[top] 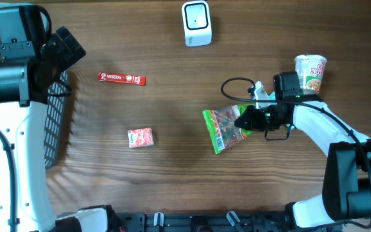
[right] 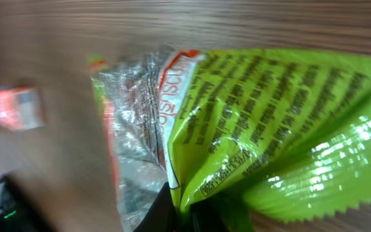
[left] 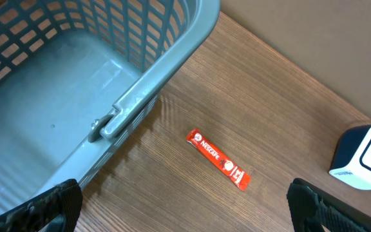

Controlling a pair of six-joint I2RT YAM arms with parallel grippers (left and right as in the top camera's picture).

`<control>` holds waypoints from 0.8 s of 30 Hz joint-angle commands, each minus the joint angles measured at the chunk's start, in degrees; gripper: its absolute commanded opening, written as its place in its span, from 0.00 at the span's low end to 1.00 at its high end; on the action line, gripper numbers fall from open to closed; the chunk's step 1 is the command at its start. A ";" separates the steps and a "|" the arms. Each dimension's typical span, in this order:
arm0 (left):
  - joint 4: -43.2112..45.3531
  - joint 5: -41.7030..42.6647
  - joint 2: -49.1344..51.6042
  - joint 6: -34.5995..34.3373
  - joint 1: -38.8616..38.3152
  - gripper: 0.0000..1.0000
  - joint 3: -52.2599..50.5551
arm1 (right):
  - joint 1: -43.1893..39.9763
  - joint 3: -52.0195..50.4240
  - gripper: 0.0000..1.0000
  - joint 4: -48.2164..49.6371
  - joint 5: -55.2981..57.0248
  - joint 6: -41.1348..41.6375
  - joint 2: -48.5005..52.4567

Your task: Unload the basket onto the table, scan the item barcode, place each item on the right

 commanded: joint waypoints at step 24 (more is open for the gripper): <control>0.02 -0.55 -0.17 0.48 0.24 1.00 0.59 | -16.17 -0.26 0.04 -10.97 -43.30 -4.50 -13.66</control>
